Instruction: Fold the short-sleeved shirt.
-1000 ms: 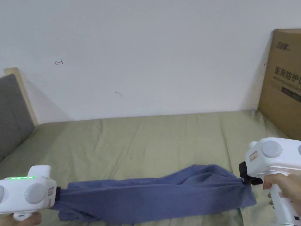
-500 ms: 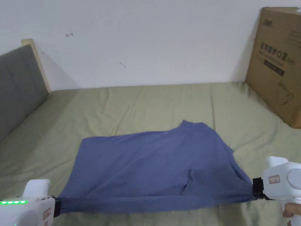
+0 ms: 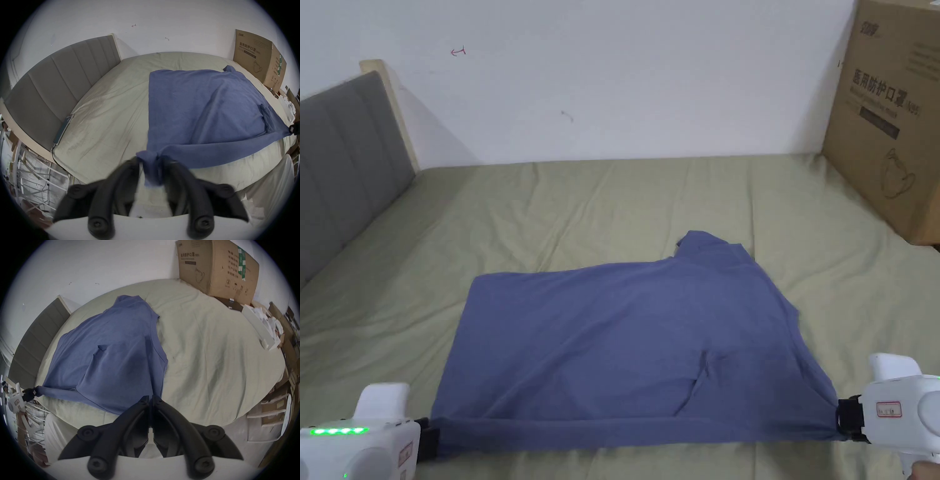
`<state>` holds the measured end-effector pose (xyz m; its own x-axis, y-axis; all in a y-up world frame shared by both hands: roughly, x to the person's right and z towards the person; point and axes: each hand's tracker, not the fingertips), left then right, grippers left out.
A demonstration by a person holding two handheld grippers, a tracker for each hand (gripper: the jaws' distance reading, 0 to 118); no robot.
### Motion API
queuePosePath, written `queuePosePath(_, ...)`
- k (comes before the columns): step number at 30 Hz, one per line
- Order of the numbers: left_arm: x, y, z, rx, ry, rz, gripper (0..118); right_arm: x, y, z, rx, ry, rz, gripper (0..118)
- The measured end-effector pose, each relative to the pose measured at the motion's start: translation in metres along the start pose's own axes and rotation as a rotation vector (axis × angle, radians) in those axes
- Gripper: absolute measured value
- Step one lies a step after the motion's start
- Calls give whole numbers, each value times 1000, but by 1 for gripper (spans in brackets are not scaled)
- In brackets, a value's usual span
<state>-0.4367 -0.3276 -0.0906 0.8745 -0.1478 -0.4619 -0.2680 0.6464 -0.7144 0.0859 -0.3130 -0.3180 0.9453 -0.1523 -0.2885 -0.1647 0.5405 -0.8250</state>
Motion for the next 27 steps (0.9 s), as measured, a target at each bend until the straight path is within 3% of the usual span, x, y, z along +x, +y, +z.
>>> queuePosePath(1, -1, -1, 3, 5, -9, 17, 58, -2, 1, 2, 8, -5, 6, 17)
queuePosePath(2, -3, -2, 7, 18, -26, 28, 78, -2, 0, 4, 25, -13, 12, 41)
queuePosePath(3, -4, -3, 12, 22, -39, 43, 97, 0, 0, 6, 37, -5, 10, 72)
queuePosePath(4, -6, -4, 17, 37, -53, 65, 102, 0, -1, 10, 42, 3, 7, 104)
queuePosePath(7, -10, -10, 35, 58, -84, 117, 101, -1, -4, 25, 75, 27, -1, 108)
queuePosePath(9, -13, -18, 46, 74, -125, 162, 98, -6, -11, 33, 99, 20, 38, 108)
queuePosePath(10, -13, -21, 51, 81, -145, 180, 86, -7, -14, 35, 98, 21, 43, 107)
queuePosePath(11, -14, -27, 56, 92, -165, 200, 67, -8, -17, 36, 70, 36, 62, 103)
queuePosePath(12, -12, -33, 57, 90, -157, 197, 40, -10, -23, 38, 70, 49, 55, 85)
queuePosePath(13, -10, -41, 58, 90, -151, 196, 5, -12, -30, 38, 96, 48, 39, 30)
queuePosePath(14, -7, -47, 57, 83, -117, 193, 0, -15, -36, 35, 112, 10, 7, 3)
queuePosePath(18, -11, -65, 48, 60, -128, 237, 0, -11, -52, 21, 50, 63, -57, 3)
queuePosePath(21, -20, -61, 39, 60, -105, 240, 0, -12, -57, 16, 39, 39, -5, 2)
queuePosePath(22, -22, -59, 35, 63, -95, 238, 20, -14, -57, 14, 37, 8, 30, 2)
queuePosePath(24, -33, -49, 21, 56, -101, 242, 80, -16, -55, 13, 41, -7, 60, 2)
queuePosePath(25, -38, -44, 11, 47, -117, 256, 97, -16, -53, 11, 40, 4, 53, 2)
queuePosePath(27, -43, -37, -6, 45, -140, 292, 95, -15, -50, 9, 36, 17, 39, 2)
